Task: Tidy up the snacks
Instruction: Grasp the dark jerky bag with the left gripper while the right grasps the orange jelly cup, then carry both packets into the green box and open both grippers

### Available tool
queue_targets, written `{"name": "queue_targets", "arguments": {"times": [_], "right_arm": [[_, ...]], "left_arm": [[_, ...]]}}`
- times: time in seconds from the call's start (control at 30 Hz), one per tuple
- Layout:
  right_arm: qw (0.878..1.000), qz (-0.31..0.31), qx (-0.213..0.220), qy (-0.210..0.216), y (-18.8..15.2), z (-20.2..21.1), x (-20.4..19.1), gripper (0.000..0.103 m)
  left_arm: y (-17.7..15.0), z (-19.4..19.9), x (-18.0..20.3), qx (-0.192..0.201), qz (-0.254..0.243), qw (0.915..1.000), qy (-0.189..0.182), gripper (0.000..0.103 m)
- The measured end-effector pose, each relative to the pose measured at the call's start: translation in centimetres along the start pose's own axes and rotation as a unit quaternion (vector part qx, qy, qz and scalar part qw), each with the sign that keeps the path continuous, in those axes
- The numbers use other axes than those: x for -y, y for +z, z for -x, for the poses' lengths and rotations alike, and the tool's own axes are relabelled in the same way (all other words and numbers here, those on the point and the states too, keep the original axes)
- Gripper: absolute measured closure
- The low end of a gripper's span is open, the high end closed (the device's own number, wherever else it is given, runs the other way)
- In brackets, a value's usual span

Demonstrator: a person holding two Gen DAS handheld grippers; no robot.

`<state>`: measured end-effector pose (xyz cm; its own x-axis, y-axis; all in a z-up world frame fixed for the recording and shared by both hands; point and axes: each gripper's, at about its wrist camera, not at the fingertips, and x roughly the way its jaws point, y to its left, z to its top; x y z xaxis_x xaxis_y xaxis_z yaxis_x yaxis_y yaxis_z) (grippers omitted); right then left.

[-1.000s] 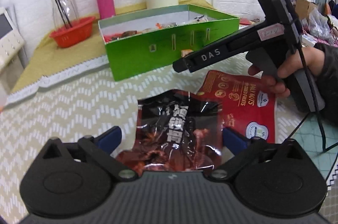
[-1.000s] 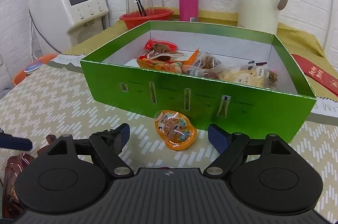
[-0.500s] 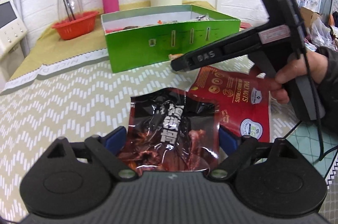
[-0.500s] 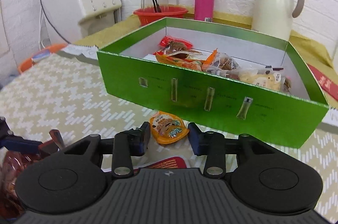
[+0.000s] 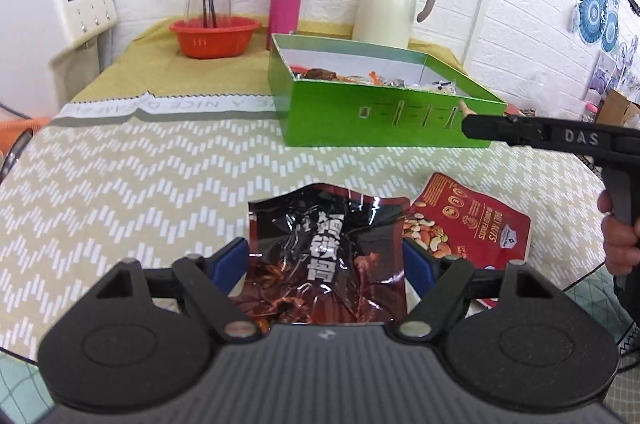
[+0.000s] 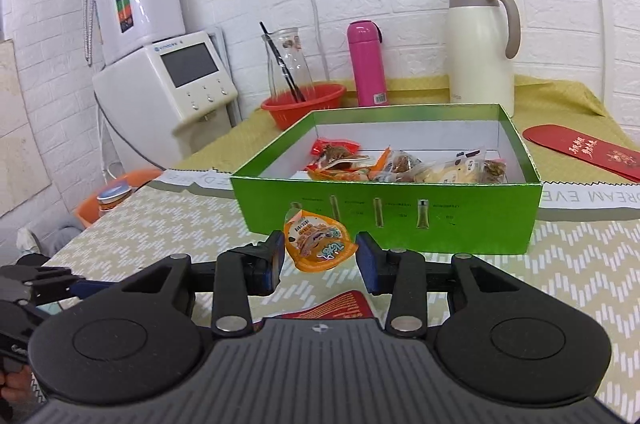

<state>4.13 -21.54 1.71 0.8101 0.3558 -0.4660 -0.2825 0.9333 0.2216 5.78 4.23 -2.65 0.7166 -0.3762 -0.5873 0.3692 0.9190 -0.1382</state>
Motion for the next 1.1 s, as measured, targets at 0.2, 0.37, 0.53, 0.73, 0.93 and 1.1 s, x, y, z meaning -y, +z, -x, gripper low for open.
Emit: {"name": "queue_targets", "arguments": {"times": [0.2,0.37,0.53,0.73,0.93,1.1], "right_arm": [[1.0,-0.001,0.002,-0.024,-1.1,1.5,-1.0,0.035],[0.997,-0.043,0.001,-0.06,-1.9,2.5,-1.1,0.034],[0.995,-0.069,0.018,-0.07,-2.4,4.0,-1.1,0.034],[0.991,-0.092,0.053,-0.075,-2.9,6.5,-1.7,0.034],[0.99,-0.097,0.062,-0.081,-3.9,7.9,-2.4,0.034],[0.988,-0.106,0.064,-0.093,-4.7,8.8,-2.1,0.034]], "left_arm": [[0.8,-0.4,1.4,0.008,0.0,0.9998,0.016,0.024],[1.5,-1.4,2.0,0.014,0.011,0.9995,0.027,0.024],[2.4,-0.9,2.7,0.034,0.011,0.9988,0.034,0.024],[2.6,0.4,3.7,0.058,0.008,0.9974,0.043,0.024],[1.7,1.1,4.1,0.06,0.009,0.997,0.047,0.023],[1.2,1.8,4.2,0.063,0.011,0.9969,0.045,0.023]]}}
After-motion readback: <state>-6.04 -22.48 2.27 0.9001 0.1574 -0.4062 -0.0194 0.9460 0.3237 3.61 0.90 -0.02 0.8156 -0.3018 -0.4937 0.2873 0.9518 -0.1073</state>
